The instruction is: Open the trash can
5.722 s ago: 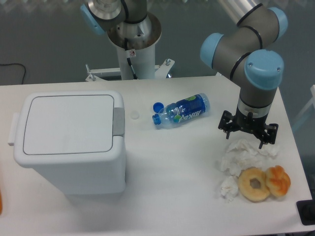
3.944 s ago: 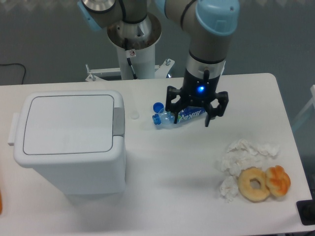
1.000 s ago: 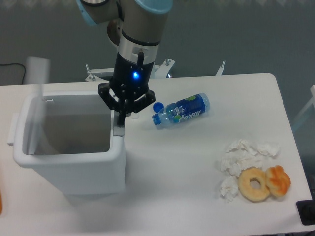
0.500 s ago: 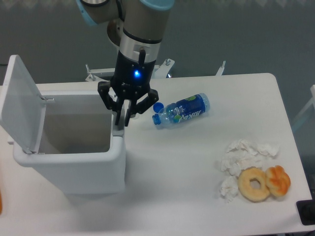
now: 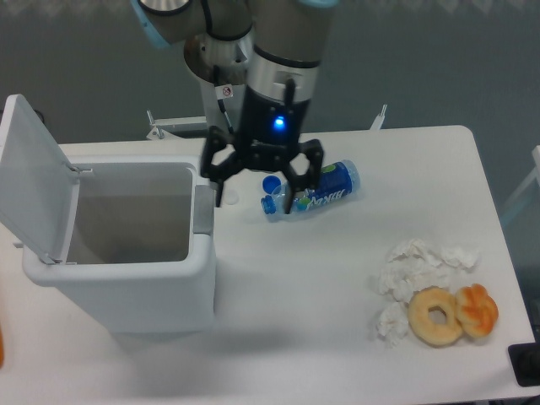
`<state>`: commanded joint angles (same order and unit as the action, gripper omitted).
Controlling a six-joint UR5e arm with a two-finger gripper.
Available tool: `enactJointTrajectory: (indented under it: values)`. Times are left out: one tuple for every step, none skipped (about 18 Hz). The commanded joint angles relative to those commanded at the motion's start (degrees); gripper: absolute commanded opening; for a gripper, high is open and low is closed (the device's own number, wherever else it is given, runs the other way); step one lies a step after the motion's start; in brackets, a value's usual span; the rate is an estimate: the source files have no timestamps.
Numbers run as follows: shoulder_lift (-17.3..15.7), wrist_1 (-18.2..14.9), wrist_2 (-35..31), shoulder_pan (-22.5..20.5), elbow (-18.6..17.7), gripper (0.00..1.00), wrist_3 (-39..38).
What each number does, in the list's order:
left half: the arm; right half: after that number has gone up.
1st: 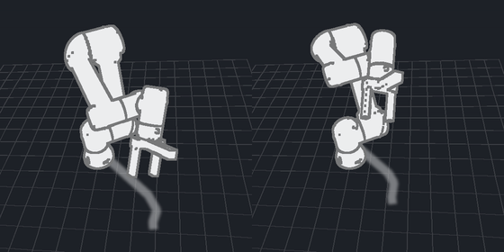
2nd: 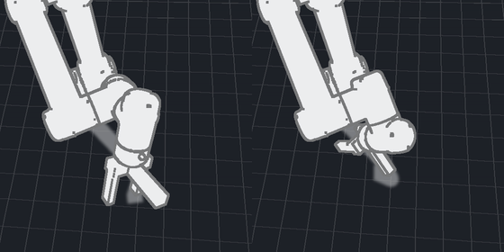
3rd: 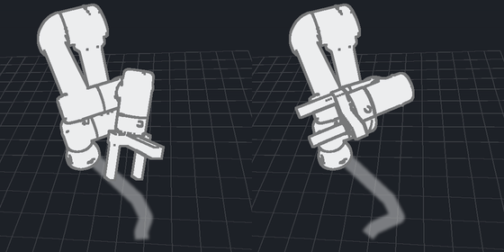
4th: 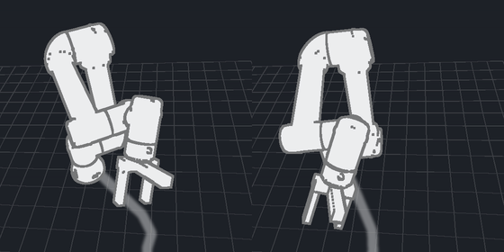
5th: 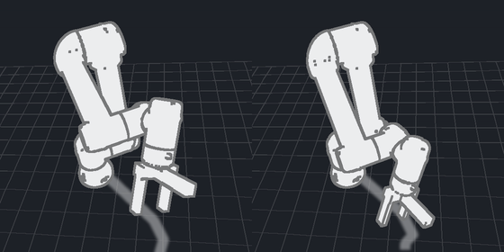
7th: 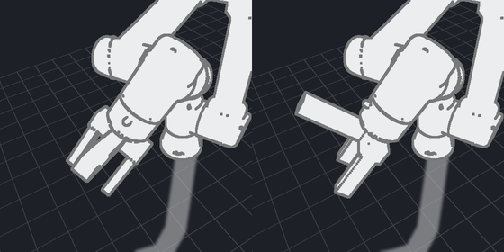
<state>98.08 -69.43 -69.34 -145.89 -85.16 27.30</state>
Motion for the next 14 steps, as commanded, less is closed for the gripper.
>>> enactJointTrajectory:
  values:
    - [0.2, -0.7, -2.0, -0.6, -0.4, 1.0, 3.1]
    - [0.5, -1.7, -4.2, -1.0, -0.8, 1.0, 6.2]
    - [1.1, -2.5, -6.0, -1.4, -1.1, 1.0, 8.9]
    - [1.6, -2.9, -7.3, -2.1, -1.1, 1.0, 10.8]
    - [2.1, -3.2, -7.8, -2.8, -1.1, 1.0, 12.4]
    - [2.7, -3.3, -8.0, -3.6, -1.1, 1.0, 13.8]
    - [3.4, -3.3, -8.0, -4.3, -1.1, 1.0, 15.0]
    - [4.3, -3.1, -8.7, -4.7, -1.1, 1.0, 16.6]
    - [5.4, -3.0, -10.1, -5.1, -1.0, 1.0, 18.6]
    - [6.8, -2.6, -11.8, -5.6, -1.0, 1.0, 20.2]
    - [8.1, -2.5, -13.4, -6.2, -0.9, 1.0, 22.2]
    - [9.0, -2.4, -14.4, -6.9, -0.8, 1.0, 24.5]
    - [9.6, -2.4, -14.9, -7.5, -0.5, 1.0, 27.0]
    - [9.9, -2.2, -15.0, -8.1, -0.4, 1.0, 29.4]
